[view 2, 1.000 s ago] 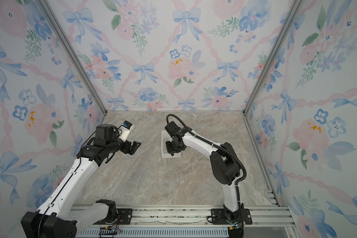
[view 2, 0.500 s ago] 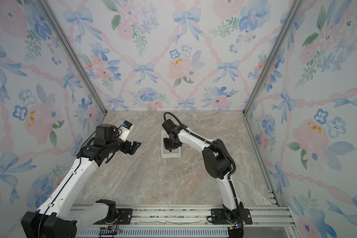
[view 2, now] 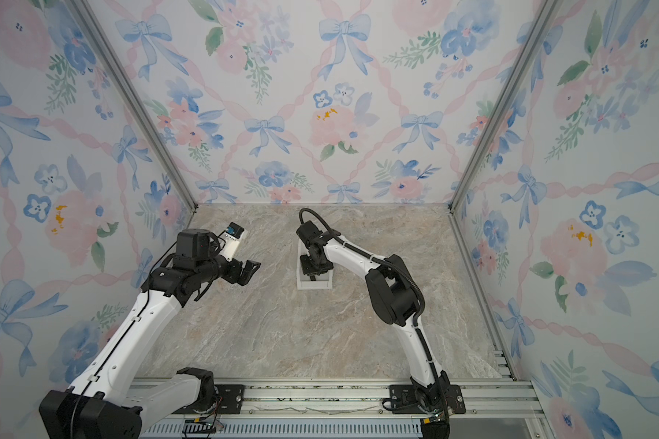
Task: Put the screwdriver in the bin
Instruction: Place the screwdriver into the bin, then reset both arms
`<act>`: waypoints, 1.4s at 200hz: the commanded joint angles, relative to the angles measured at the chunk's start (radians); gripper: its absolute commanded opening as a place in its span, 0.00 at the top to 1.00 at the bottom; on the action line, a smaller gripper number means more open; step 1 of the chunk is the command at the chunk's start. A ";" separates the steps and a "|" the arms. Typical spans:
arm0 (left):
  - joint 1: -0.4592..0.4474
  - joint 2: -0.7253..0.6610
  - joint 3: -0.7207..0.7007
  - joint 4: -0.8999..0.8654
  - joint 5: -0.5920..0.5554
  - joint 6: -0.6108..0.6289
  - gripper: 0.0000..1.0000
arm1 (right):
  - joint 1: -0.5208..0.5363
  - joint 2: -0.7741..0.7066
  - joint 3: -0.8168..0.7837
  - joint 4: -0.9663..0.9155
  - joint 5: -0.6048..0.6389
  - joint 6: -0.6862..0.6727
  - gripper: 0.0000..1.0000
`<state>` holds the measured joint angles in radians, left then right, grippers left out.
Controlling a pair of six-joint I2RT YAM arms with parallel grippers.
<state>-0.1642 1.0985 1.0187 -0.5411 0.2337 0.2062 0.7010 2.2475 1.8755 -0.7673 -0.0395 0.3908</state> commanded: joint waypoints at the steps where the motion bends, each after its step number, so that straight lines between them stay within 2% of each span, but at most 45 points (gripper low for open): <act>1: -0.007 -0.009 0.004 -0.013 0.016 0.009 0.02 | -0.005 0.021 0.027 -0.020 0.021 -0.007 0.69; 62: -0.008 -0.003 0.003 -0.013 0.015 0.006 0.02 | 0.000 -0.034 0.016 -0.016 0.046 -0.023 0.63; 99: -0.007 0.026 -0.016 -0.009 -0.020 -0.016 0.02 | 0.000 -0.176 -0.037 0.069 0.026 -0.011 0.53; 136: -0.004 0.093 -0.012 0.001 -0.116 -0.078 0.02 | -0.041 -0.422 -0.256 0.232 0.021 0.023 0.42; 171: 0.015 0.129 -0.022 0.082 -0.177 -0.157 0.02 | -0.133 -0.664 -0.514 0.363 0.032 0.025 0.26; 201: 0.045 0.170 -0.036 0.159 -0.229 -0.224 0.02 | -0.220 -0.823 -0.694 0.414 0.080 -0.011 0.21; 220: 0.092 0.189 -0.072 0.241 -0.212 -0.283 0.02 | -0.273 -0.891 -0.775 0.435 0.109 -0.062 0.15; 237: 0.118 0.200 -0.129 0.347 -0.249 -0.322 0.02 | -0.304 -0.934 -0.826 0.443 0.150 -0.129 0.10; 264: 0.133 0.201 -0.251 0.566 -0.330 -0.325 0.02 | -0.341 -1.002 -0.934 0.545 0.201 -0.219 0.07; 280: 0.138 0.217 -0.275 0.626 -0.343 -0.322 0.02 | -0.361 -1.036 -1.008 0.631 0.234 -0.248 0.03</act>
<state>-0.0357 1.2961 0.7826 -0.1062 -0.0513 -0.0887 0.3676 1.2636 0.9493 -0.2752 0.1215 0.2382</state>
